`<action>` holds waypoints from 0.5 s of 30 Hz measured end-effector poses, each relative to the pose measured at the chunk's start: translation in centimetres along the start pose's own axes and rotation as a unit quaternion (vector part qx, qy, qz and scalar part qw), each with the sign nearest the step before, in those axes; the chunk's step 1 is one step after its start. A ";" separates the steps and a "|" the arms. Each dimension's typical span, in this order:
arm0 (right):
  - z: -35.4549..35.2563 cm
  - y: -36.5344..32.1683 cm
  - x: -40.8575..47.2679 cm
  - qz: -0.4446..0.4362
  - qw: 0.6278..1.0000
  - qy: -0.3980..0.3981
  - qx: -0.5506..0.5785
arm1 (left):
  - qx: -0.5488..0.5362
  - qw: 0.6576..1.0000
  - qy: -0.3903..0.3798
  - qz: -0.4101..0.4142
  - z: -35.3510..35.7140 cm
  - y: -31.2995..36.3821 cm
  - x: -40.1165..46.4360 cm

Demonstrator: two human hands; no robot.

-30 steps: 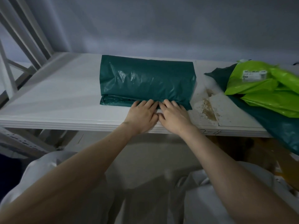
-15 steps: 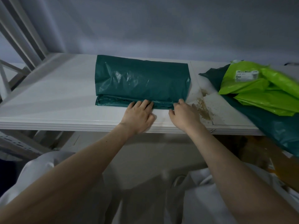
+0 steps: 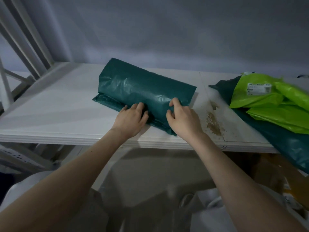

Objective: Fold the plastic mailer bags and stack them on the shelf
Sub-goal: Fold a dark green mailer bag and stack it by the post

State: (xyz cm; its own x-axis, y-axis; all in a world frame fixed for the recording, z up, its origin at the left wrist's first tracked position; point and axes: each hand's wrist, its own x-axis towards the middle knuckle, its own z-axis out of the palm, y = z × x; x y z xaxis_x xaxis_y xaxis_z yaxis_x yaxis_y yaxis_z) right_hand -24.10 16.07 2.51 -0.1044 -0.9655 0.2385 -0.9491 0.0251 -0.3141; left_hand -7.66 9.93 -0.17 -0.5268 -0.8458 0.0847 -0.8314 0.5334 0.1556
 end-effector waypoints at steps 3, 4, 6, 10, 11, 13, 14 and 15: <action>-0.3 -0.8 0.9 -0.014 0.997 0.037 0.070 | -0.027 0.999 0.003 -0.046 -0.1 -2.0 0.5; -0.5 -1.1 1.2 -0.018 0.994 0.056 0.087 | -0.030 0.997 -0.001 -0.066 0.1 -2.7 0.6; -0.8 -1.5 2.0 -0.021 0.989 0.097 0.106 | -0.022 0.994 -0.012 -0.105 0.5 -4.1 0.7; -0.7 -1.9 4.1 -0.007 0.982 0.163 0.095 | 0.009 0.990 -0.034 -0.139 0.3 -6.1 0.8; -0.7 -2.0 4.6 -0.004 0.980 0.175 0.090 | 0.010 0.989 -0.038 -0.145 0.0 -6.6 0.9; -0.5 -2.2 5.5 0.007 0.982 0.175 0.069 | 0.013 0.986 -0.049 -0.161 -0.5 -7.7 1.1; -0.4 -2.3 5.9 0.018 0.986 0.155 0.064 | 0.012 0.984 -0.049 -0.172 -0.8 -8.3 1.1; -0.2 -2.4 6.1 0.029 0.989 0.128 0.070 | 0.009 0.982 -0.046 -0.186 -1.0 -8.8 1.0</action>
State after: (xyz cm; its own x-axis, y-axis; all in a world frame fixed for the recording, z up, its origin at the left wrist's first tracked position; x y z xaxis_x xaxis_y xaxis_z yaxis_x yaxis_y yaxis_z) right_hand -22.54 10.17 4.85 -0.2465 -0.8659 0.4353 -0.8905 0.0251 -0.4543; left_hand -0.67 4.33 -0.44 -0.2004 -0.9776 -0.0650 -0.9715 0.1897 0.1420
